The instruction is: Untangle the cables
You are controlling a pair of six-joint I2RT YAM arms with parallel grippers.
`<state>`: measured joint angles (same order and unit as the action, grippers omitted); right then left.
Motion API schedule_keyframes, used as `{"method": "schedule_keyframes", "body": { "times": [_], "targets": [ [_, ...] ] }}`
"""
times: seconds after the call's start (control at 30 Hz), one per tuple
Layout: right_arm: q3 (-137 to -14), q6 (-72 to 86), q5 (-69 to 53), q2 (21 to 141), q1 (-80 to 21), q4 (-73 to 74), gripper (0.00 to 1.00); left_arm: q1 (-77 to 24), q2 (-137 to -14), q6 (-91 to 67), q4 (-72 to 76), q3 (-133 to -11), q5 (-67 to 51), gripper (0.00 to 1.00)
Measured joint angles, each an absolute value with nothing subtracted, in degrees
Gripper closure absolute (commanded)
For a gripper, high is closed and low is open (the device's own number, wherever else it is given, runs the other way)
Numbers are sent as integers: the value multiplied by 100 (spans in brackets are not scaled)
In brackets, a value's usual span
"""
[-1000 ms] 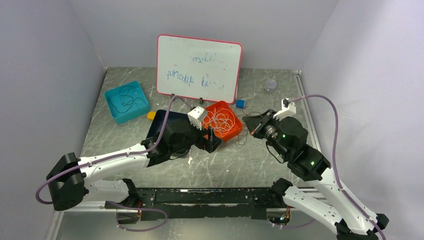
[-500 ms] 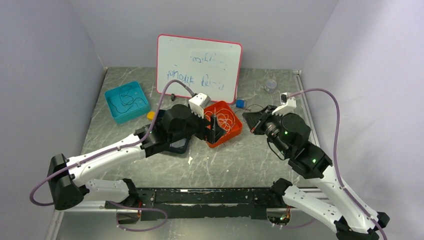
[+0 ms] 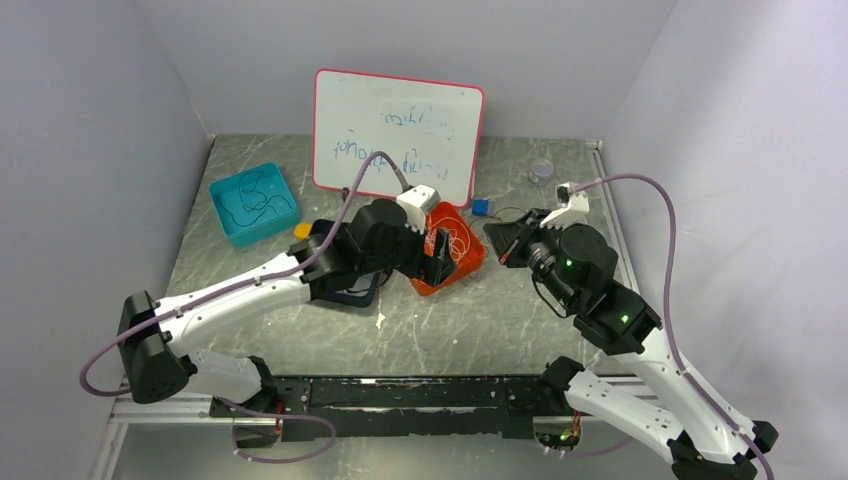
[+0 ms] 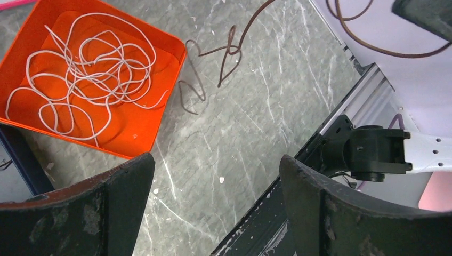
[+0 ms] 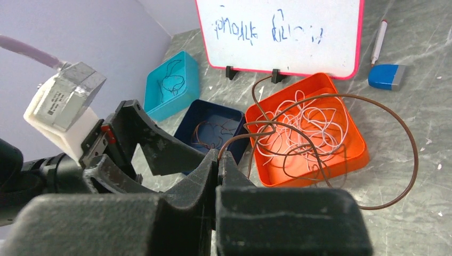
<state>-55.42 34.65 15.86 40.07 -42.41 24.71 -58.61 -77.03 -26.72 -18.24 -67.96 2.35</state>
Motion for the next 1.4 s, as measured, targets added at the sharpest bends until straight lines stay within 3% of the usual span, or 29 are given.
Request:
{"method": "schedule_keyframes", "body": {
  "times": [0.33, 0.57, 0.97, 1.4],
  "targets": [
    [-5540, 3468, 1669, 3942, -4241, 2416, 100, -5690, -6228, -2672, -1511, -6901, 231, 9],
    [-5404, 3391, 1568, 3750, -4241, 2058, 100, -4611, -5251, -2674, -814, -6925, 246, 9],
    [-5201, 2888, 663, 3492, -4241, 1181, 100, -3907, -5275, -2672, 307, -6923, 261, 9],
    [-5428, 2283, -47, 3771, -4239, 1013, 100, -3903, -5137, -2672, -276, -6928, 261, 9]
  ]
}}
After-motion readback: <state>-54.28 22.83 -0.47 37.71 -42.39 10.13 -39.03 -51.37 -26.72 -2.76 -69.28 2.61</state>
